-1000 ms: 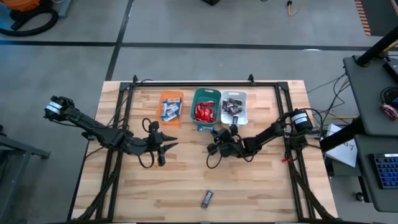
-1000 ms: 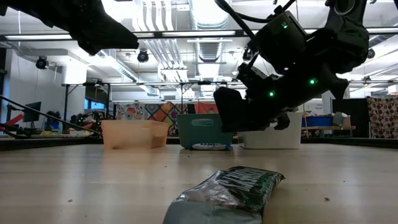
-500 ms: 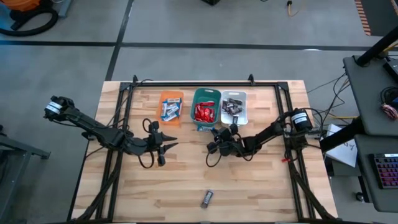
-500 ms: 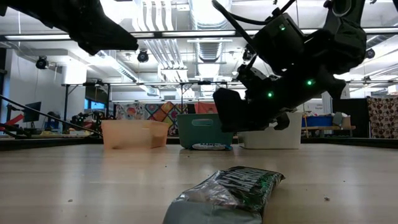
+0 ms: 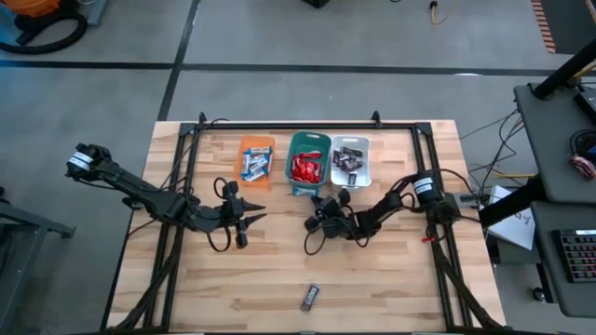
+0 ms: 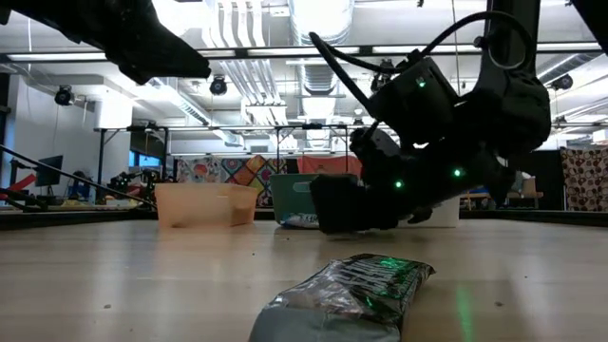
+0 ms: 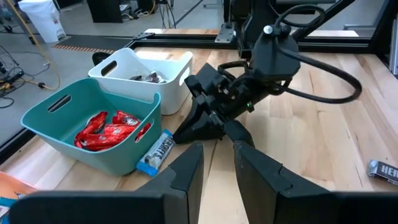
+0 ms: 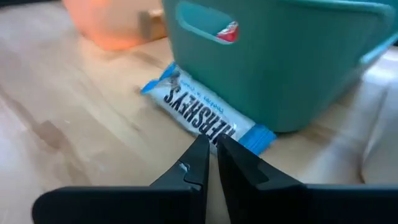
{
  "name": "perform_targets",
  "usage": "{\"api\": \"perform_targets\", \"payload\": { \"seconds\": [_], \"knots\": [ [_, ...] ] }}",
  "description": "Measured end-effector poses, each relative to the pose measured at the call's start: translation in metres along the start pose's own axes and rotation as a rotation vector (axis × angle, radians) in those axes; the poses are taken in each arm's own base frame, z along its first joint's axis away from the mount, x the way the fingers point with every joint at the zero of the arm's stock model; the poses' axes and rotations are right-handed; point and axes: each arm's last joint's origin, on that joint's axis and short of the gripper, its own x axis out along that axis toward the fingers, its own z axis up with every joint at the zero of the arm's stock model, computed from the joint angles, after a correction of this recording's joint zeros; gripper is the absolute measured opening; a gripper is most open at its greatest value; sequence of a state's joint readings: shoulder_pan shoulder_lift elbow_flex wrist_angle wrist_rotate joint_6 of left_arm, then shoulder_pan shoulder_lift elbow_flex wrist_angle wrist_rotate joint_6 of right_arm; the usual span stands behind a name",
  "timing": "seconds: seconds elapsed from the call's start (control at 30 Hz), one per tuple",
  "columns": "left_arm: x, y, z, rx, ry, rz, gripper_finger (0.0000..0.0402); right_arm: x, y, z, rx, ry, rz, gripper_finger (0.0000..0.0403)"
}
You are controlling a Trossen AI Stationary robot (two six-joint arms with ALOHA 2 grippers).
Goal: Organize candy in baskets
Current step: Put the white chocolate into the orange bin
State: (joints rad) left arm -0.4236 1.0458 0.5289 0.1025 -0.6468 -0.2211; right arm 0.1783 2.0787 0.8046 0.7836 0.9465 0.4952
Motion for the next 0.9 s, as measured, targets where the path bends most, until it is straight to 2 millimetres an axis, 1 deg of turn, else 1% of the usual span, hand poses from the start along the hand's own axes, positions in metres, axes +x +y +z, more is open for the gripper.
{"api": "perform_targets", "payload": {
  "seconds": [0.13, 0.33, 0.53, 0.67, 0.77, 0.9],
  "knots": [
    [0.000, 0.000, 0.000, 0.000, 0.000, 0.000, 0.0075, 0.001, 0.007, 0.004, -0.023, -0.011, 0.012, 0.0027],
    [0.000, 0.000, 0.000, 0.000, 0.001, 0.000, 0.0075, 0.001, 0.010, 0.012, -0.046, -0.035, -0.002, 0.0027],
    [0.000, 0.000, -0.001, 0.007, 0.006, 0.001, 0.0075, 0.008, 0.004, 0.002, -0.013, -0.004, -0.028, 0.0027],
    [0.000, 0.000, -0.001, 0.008, 0.007, 0.001, 0.0075, 0.009, 0.006, -0.002, 0.018, 0.028, 0.023, 0.0027],
    [0.000, 0.000, -0.001, 0.006, 0.007, 0.001, 0.0075, -0.002, 0.014, -0.002, 0.007, 0.044, 0.080, 0.0027],
    [0.000, 0.000, -0.001, 0.005, 0.007, 0.001, 0.0075, -0.021, 0.022, 0.005, -0.018, 0.087, 0.141, 0.0027]
  ]
}}
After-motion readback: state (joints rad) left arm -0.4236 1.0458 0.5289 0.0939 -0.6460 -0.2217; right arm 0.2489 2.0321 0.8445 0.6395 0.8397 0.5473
